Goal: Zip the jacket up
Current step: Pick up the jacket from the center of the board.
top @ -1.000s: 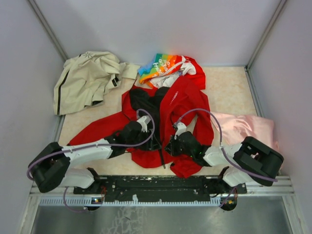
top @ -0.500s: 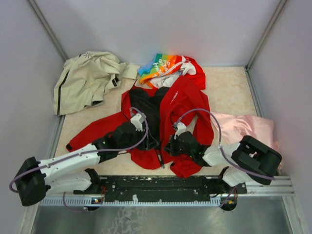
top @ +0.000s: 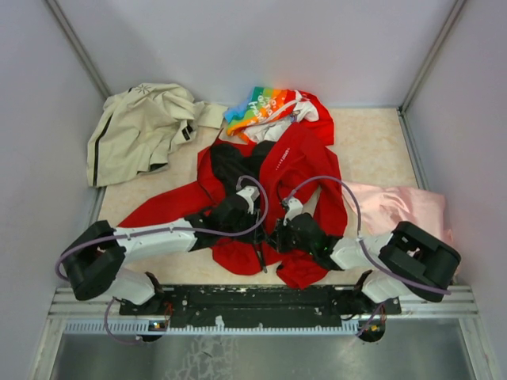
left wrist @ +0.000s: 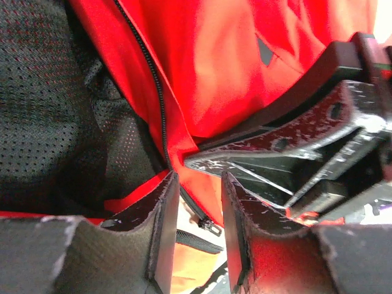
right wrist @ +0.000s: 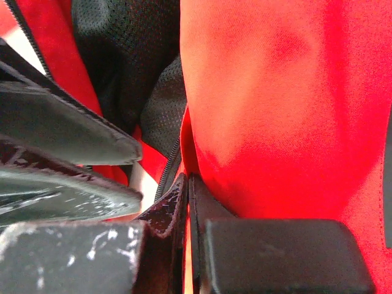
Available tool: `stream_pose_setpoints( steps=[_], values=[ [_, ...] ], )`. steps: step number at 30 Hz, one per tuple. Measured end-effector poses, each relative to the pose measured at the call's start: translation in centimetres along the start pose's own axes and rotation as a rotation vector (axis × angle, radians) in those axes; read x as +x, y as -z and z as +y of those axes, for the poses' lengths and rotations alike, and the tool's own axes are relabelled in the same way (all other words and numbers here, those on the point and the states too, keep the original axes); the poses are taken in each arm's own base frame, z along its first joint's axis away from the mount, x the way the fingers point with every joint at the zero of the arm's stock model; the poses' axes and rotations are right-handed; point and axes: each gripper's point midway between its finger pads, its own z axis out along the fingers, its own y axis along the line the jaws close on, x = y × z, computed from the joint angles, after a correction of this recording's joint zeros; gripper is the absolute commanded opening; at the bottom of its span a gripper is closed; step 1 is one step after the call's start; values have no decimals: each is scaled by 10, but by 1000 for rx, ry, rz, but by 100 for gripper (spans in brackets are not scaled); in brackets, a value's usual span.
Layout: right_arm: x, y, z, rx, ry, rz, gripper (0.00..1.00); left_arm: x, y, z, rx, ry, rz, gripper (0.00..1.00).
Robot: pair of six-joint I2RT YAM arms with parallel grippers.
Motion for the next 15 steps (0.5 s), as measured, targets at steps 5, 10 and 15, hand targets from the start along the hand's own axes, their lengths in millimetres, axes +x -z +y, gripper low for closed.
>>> stream_pose_setpoints(
  steps=[5, 10, 15],
  values=[
    [1, 3, -1, -1, -1, -3, 0, 3, -8, 6, -13, -2, -4, 37],
    [-1, 9, 1, -11, -7, -17, 0, 12, -14, 12, -20, 6, 2, 36],
    [-4, 15, 3, -23, -8, -39, 0, 21, -19, 19, -36, 18, 23, 33]
  ],
)
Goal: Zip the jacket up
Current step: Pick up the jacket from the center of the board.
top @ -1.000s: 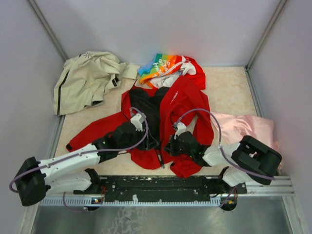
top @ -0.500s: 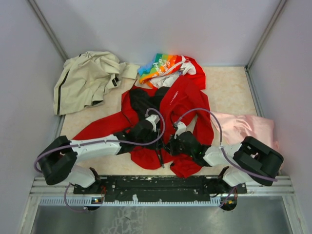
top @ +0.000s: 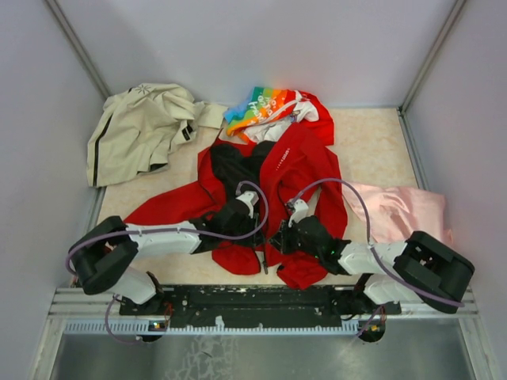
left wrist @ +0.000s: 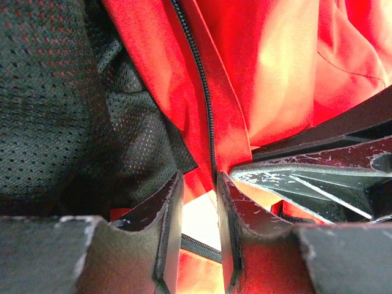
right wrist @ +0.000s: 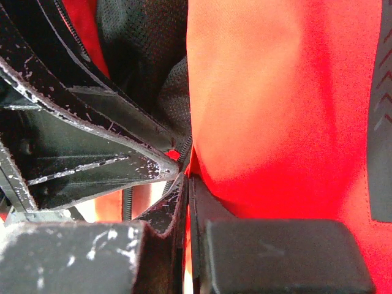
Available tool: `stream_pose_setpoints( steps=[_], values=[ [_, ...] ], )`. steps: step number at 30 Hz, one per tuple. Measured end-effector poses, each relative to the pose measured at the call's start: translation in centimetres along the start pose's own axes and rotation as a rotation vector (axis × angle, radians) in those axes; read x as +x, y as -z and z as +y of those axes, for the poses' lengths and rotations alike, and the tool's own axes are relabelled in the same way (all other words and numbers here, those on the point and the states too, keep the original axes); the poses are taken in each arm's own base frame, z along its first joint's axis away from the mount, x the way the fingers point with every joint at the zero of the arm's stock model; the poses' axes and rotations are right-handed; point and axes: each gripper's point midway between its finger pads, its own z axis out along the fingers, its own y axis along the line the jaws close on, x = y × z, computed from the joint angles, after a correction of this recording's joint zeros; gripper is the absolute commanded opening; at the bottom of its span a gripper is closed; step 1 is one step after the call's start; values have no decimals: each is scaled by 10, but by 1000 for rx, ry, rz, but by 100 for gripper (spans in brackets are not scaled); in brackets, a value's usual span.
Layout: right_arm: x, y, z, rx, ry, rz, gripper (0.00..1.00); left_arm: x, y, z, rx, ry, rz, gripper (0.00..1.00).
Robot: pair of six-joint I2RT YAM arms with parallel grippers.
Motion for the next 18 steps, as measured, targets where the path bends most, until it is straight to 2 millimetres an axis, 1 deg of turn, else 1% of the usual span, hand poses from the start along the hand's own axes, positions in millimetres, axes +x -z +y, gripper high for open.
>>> stream_pose_setpoints(
  steps=[5, 9, 16, 18],
  values=[
    [-2, 2, 1, -3, 0, -9, 0, -1, -4, -2, 9, 5, -7, 31],
    [-1, 2, 0, -2, 0, -8, 0, 2, -8, -1, 13, 11, 3, 27],
    [7, -2, -7, 23, 0, 17, 0, 9, -16, -1, 19, 22, 27, 20],
    [7, -2, -8, 26, 0, 18, 0, 10, -17, -1, 25, 24, 30, 19]
  ],
)
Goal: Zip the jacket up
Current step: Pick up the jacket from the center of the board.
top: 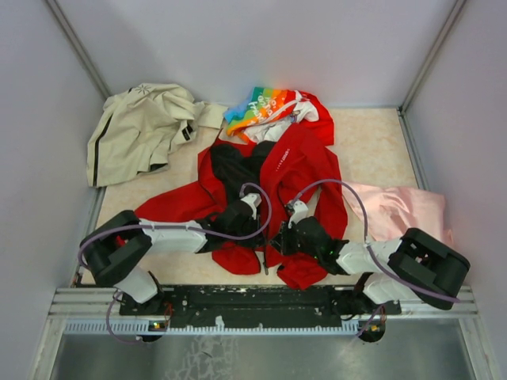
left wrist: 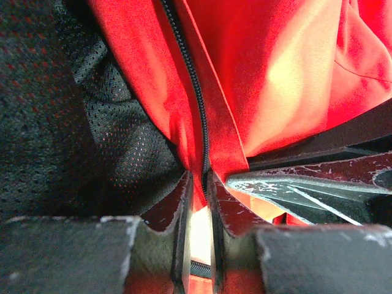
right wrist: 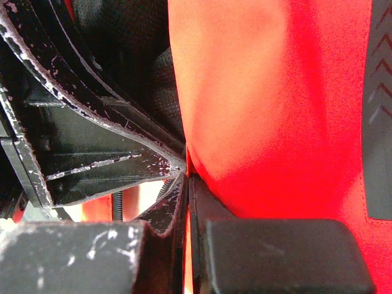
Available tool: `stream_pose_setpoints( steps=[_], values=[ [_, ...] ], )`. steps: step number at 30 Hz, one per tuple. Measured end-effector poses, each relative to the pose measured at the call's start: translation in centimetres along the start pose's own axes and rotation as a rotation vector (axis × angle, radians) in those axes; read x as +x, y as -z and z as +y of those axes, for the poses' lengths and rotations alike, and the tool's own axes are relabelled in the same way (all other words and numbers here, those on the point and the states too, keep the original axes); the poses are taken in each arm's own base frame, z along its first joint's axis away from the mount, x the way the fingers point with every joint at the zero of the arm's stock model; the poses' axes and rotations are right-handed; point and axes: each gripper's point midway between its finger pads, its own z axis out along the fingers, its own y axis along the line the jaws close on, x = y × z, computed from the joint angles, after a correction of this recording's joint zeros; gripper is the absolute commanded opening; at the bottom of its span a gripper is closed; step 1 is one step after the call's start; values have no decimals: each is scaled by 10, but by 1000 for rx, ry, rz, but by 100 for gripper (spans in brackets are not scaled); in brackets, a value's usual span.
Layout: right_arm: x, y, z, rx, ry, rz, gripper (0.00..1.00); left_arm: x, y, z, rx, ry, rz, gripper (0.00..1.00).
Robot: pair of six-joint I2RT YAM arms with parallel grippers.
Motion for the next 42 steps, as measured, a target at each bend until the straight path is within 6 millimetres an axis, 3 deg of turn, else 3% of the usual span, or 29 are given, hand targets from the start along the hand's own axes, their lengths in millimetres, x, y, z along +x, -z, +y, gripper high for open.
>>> stream_pose_setpoints(
  steps=[12, 18, 22, 33, 38, 42],
  values=[
    [0, 0, -1, 3, 0, 1, 0, 2, -3, -7, 45, 6, 10, 18],
    [1, 0, -1, 4, 0, 2, 0, 3, -5, -8, 56, 9, 16, 1],
    [-1, 4, 0, 5, 0, 0, 0, 2, -2, -10, 69, 12, 9, 0],
    [-33, 24, 24, -69, -1, -98, 0, -28, 51, -35, 173, 6, -128, 0],
    [-46, 30, 38, -108, -6, -120, 17, -38, 68, -41, 194, 4, -177, 0],
    [-42, 33, 38, -108, -16, -101, 28, -39, 72, -39, 192, 7, -193, 0]
  ],
)
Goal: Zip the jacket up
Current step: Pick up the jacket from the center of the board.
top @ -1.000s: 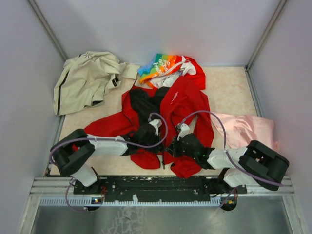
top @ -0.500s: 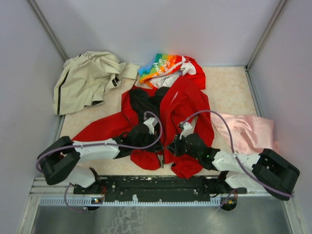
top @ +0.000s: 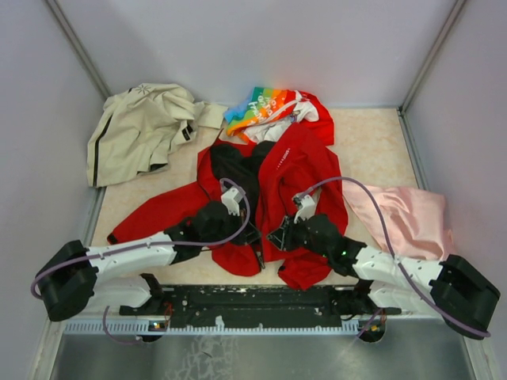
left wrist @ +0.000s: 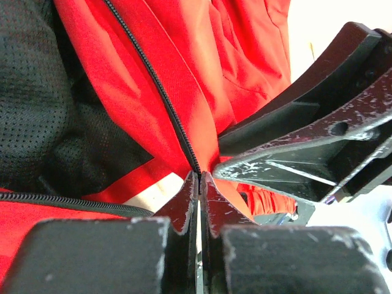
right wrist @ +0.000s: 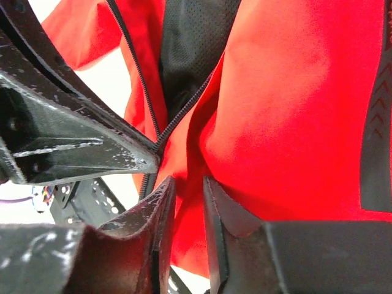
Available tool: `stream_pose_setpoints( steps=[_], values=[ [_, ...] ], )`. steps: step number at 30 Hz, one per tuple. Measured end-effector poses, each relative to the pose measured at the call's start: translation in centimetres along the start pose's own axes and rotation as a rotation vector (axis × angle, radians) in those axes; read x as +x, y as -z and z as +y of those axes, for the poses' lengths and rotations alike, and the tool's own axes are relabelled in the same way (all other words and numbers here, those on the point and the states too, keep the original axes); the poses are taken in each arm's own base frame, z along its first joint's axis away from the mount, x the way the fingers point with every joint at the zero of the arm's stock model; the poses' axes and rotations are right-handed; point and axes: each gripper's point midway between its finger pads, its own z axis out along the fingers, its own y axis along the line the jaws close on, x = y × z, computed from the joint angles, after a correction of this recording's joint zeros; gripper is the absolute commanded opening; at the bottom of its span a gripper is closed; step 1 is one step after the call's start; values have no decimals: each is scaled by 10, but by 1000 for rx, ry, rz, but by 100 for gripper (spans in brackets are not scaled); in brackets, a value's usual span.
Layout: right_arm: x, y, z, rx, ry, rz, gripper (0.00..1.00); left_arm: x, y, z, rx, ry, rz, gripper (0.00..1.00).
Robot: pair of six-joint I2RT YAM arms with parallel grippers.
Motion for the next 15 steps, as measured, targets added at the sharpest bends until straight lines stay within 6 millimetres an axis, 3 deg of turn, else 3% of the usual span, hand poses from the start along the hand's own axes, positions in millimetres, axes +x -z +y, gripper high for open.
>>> stream_pose_setpoints(
  steps=[6, 15],
  values=[
    [5, 3, 6, -29, -23, 26, 36, 10, 0, 9, -17, 15, 15, 0],
    [12, 9, 23, -100, -44, 48, 47, 9, 1, 11, -20, 35, -2, 0]
  ],
)
